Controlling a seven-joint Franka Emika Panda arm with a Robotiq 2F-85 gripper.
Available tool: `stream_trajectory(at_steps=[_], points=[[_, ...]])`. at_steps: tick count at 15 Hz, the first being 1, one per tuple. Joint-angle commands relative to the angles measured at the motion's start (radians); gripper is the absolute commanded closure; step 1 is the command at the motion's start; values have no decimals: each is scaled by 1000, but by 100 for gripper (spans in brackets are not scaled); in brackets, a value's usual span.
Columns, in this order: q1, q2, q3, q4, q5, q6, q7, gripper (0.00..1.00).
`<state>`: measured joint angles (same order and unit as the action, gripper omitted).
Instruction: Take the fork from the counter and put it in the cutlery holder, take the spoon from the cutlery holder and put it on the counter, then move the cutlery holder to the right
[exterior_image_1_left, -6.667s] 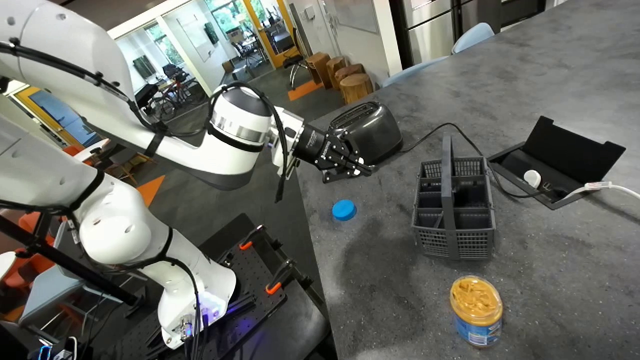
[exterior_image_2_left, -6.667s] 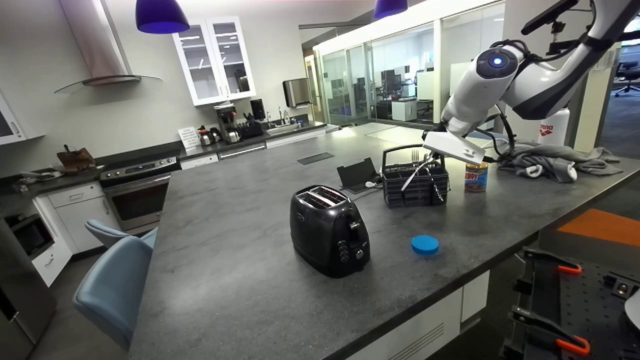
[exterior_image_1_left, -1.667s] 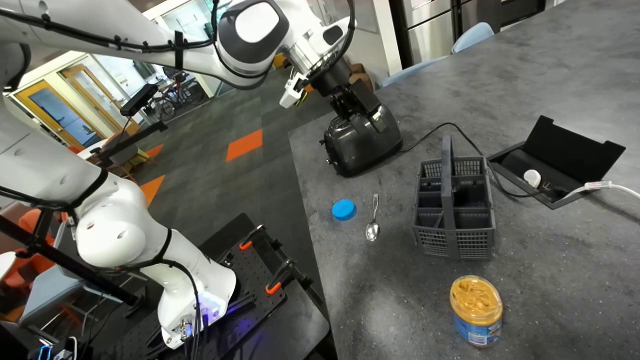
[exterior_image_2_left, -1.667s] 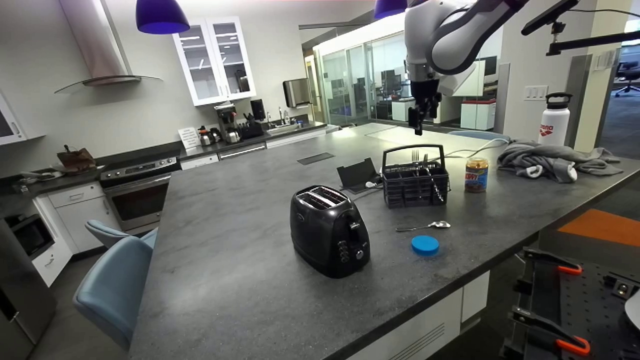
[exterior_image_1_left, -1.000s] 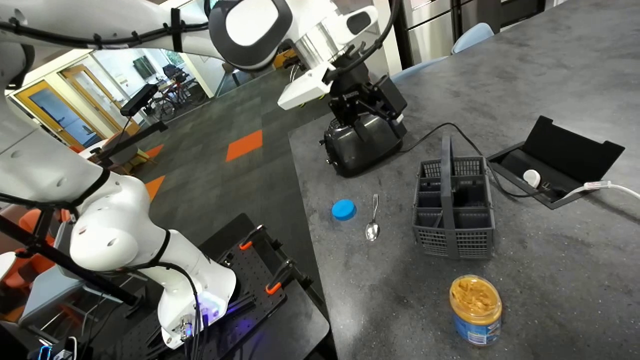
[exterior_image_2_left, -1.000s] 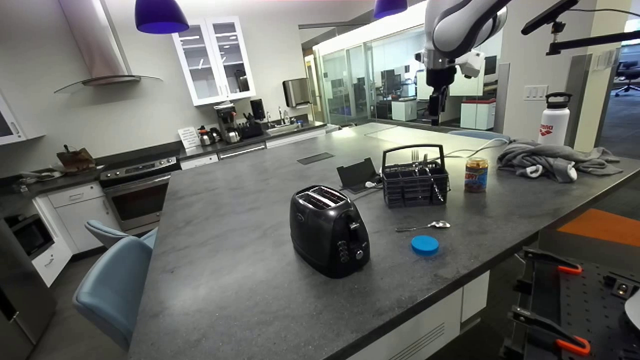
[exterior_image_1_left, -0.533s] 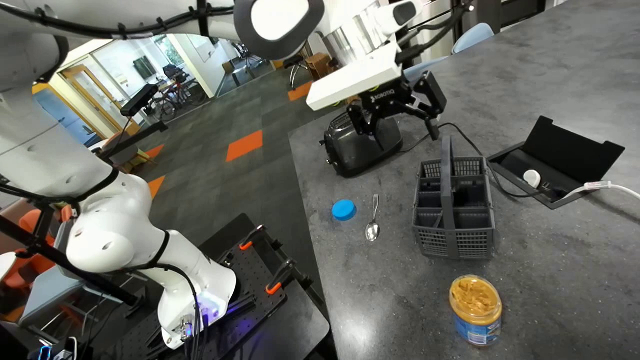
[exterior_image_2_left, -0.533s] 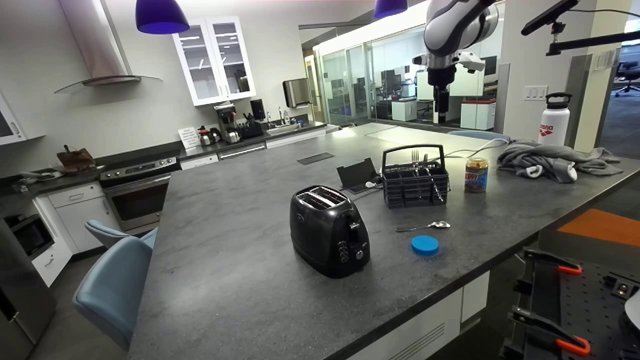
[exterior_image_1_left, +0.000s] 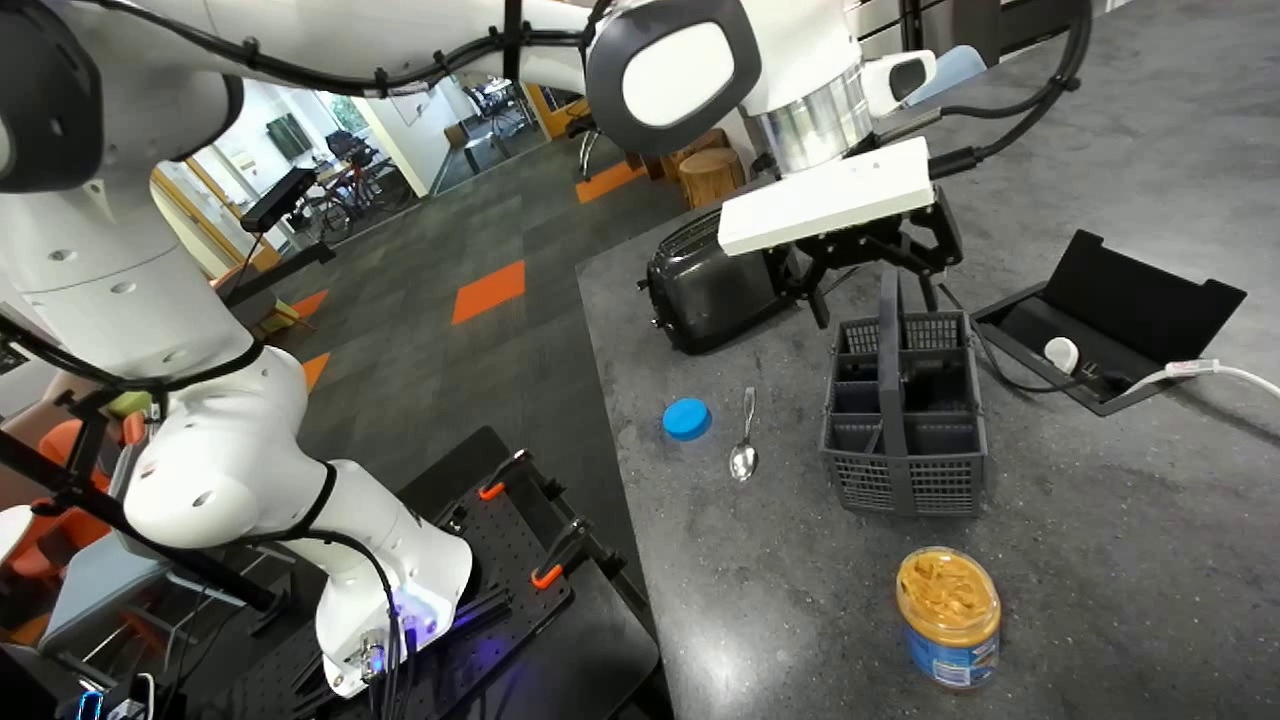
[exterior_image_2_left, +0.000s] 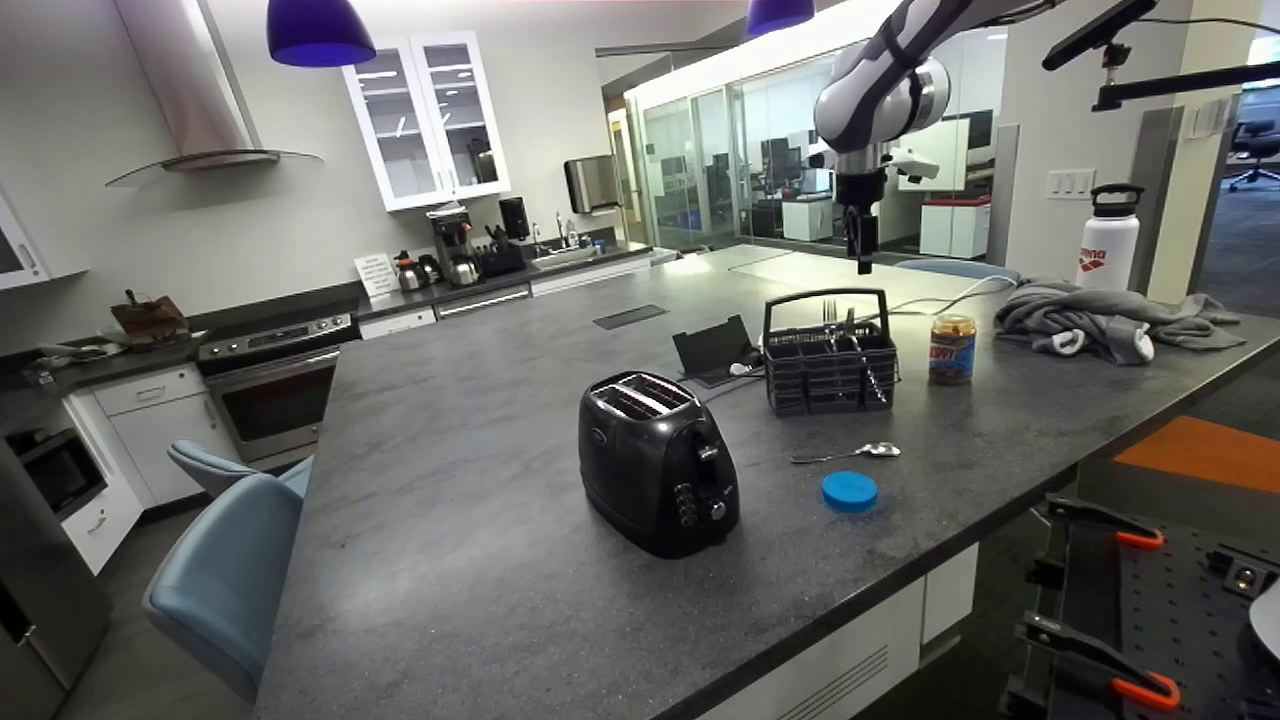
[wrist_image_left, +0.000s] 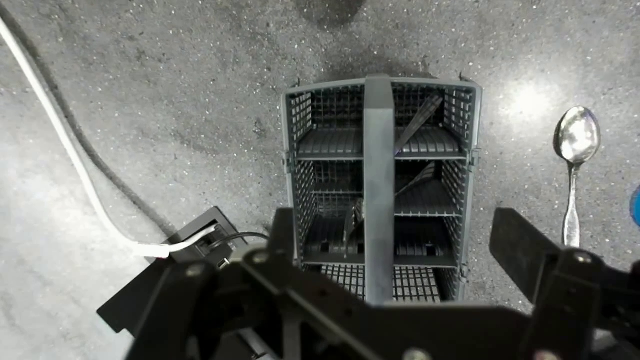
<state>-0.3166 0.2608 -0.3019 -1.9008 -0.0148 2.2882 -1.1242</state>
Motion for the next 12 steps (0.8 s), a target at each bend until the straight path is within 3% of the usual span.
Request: stream_trajectory(at_steps=[1,4,12], points=[[-27,-1,27,2,-9,-3,6,0],[-29,-6,27,2,-9,-3,6,0],[-70,42,104,8,154,94,-61,0]])
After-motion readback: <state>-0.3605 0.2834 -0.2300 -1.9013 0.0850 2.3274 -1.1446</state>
